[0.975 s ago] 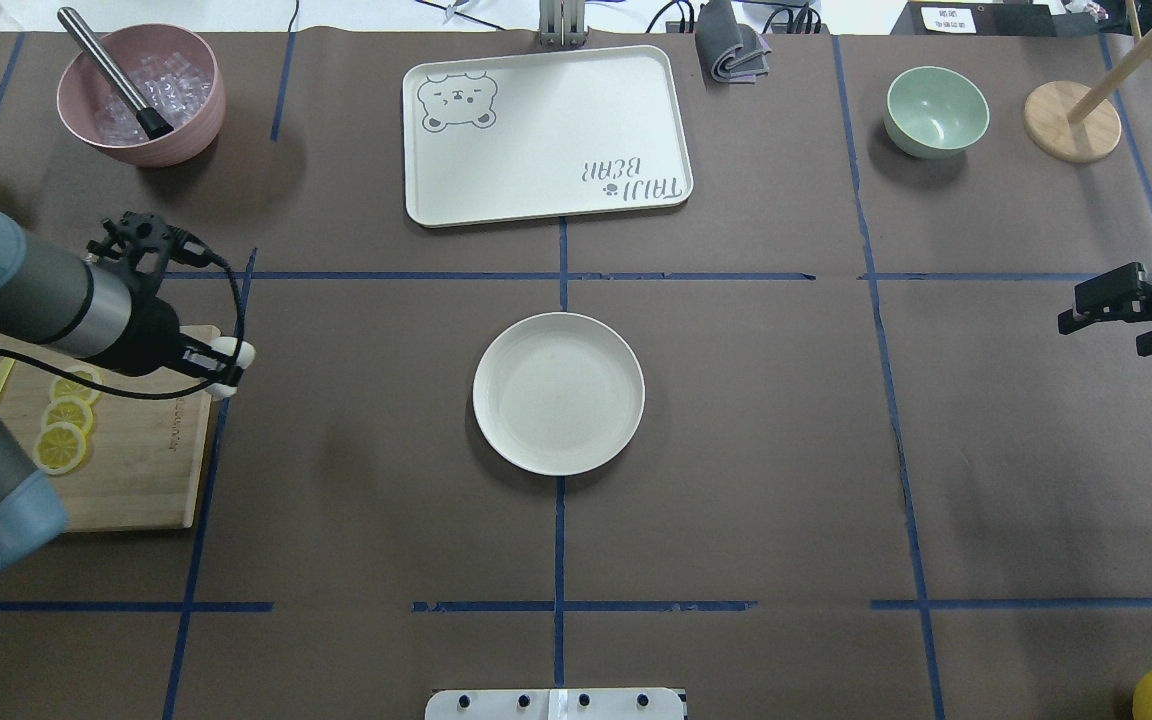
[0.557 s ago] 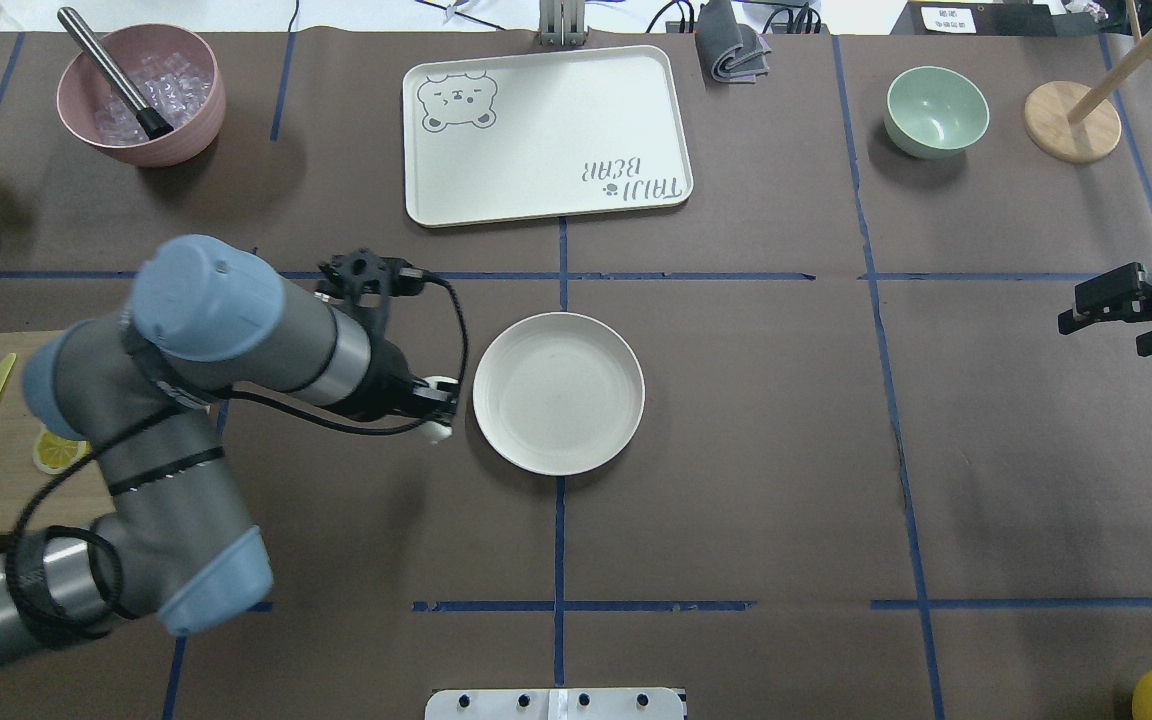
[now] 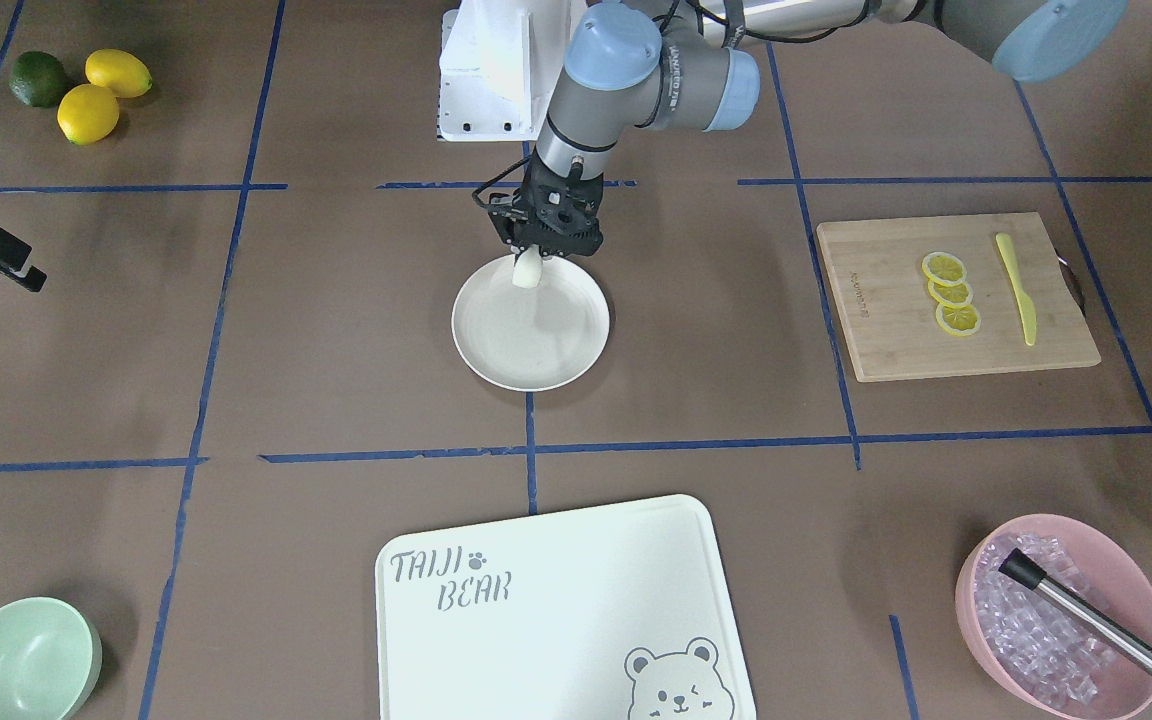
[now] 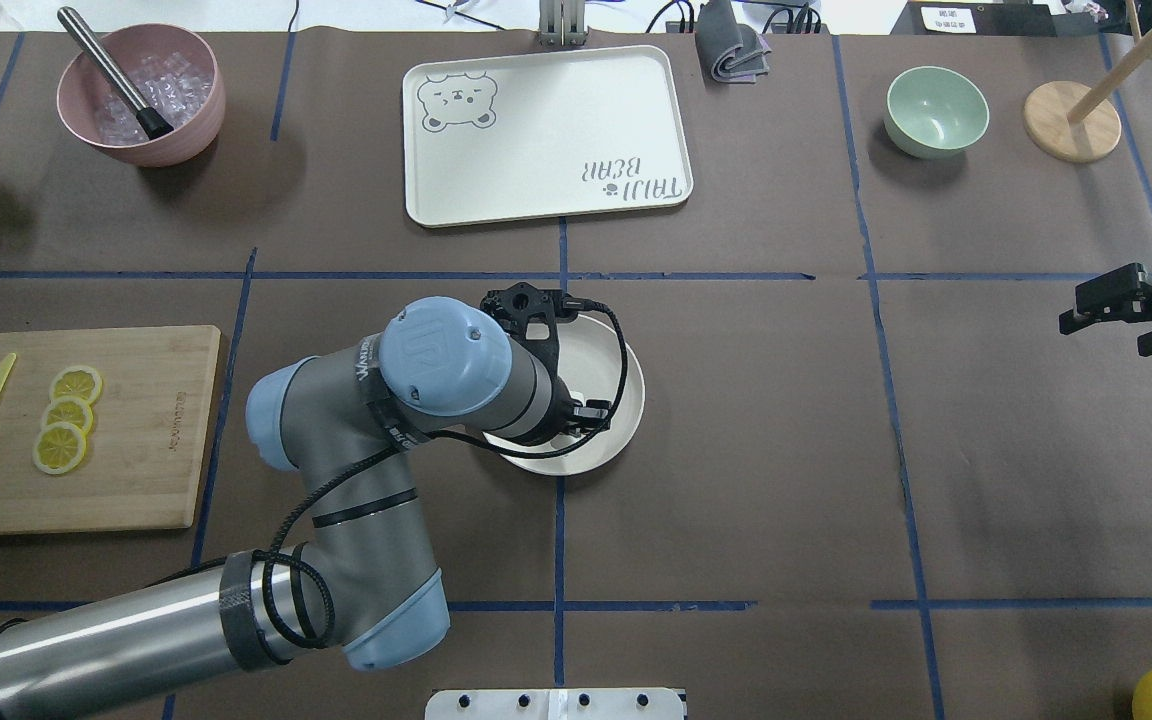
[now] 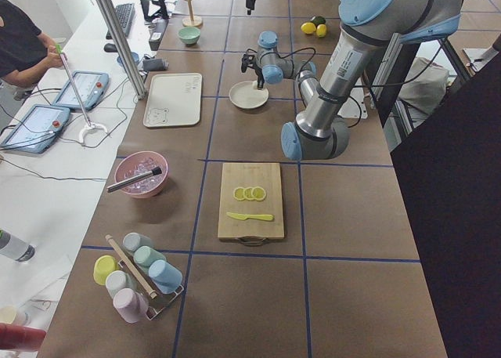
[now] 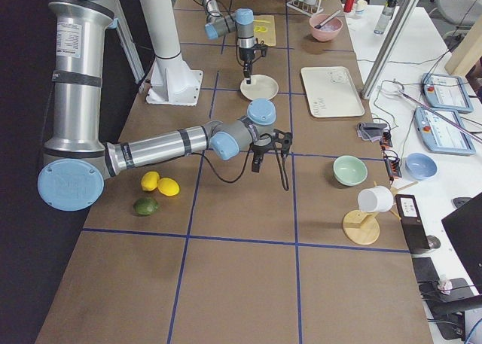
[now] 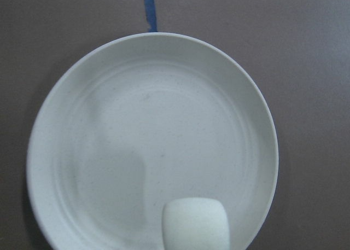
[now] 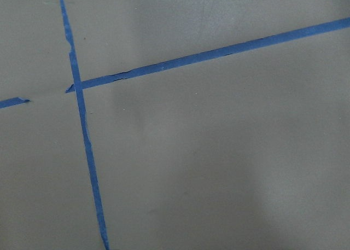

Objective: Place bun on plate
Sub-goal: 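Carry the bun with the left gripper over the white plate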

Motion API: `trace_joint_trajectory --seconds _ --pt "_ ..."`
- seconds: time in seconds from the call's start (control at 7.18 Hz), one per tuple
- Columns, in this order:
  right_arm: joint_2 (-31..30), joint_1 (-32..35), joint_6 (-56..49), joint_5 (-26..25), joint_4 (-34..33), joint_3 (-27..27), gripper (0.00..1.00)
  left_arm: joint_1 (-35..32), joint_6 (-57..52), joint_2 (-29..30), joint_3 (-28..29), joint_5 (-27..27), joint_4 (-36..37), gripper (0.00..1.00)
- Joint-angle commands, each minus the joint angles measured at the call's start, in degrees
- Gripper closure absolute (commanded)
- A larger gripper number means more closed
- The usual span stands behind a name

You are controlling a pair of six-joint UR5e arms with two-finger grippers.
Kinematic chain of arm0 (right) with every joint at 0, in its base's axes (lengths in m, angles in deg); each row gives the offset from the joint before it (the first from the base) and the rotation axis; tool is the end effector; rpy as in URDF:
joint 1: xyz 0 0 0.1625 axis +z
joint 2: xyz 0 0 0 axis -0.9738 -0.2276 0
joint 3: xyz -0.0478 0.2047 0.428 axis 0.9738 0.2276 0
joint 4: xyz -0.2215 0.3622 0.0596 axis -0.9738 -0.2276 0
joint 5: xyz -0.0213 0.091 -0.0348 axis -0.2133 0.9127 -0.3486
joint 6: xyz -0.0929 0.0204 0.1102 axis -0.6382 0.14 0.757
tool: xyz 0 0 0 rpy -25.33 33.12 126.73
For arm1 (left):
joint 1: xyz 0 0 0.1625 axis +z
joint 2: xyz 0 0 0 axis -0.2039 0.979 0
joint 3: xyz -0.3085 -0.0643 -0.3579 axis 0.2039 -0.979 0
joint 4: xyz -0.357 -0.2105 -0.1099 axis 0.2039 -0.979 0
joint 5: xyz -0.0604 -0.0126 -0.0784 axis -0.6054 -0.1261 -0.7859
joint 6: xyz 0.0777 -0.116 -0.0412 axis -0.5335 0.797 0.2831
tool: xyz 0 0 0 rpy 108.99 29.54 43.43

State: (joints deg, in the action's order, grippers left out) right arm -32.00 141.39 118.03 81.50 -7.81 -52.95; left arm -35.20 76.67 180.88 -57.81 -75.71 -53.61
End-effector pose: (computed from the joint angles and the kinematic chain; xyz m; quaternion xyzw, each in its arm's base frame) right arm -0.1833 -0.4541 0.5785 -0.0255 -0.4545 0.0986 0.8849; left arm 0.6857 -0.4070 0.2204 0.0831 0.5031 0.0113 0.8601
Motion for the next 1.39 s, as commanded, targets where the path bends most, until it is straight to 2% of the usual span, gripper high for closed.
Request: trace_joint_trajectory --seconds 0.0,0.28,0.56,0.7,1.11,1.25 --pt "0.0 0.0 0.0 -0.2 0.0 0.1 0.0 0.1 0.0 1.8 3.5 4.2 0.1 0.74" --pt "0.0 0.0 0.0 -0.1 0.0 0.0 0.0 0.2 -0.1 2.6 6.5 5.9 0.1 0.71" --pt "0.1 -0.1 0.0 -0.1 0.0 0.0 0.0 0.2 -0.1 3.0 7.0 6.1 0.1 0.71" --pt "0.1 -0.1 0.0 -0.1 0.0 0.0 0.0 0.2 -0.1 3.1 7.5 6.1 0.1 0.67" --pt "0.0 -0.1 0.1 -0.1 0.0 0.0 0.0 0.2 -0.1 3.1 7.5 6.2 0.1 0.5" --pt "0.0 -0.1 0.1 -0.1 0.1 0.0 0.0 0.2 -0.1 3.1 7.5 6.4 0.1 0.36"
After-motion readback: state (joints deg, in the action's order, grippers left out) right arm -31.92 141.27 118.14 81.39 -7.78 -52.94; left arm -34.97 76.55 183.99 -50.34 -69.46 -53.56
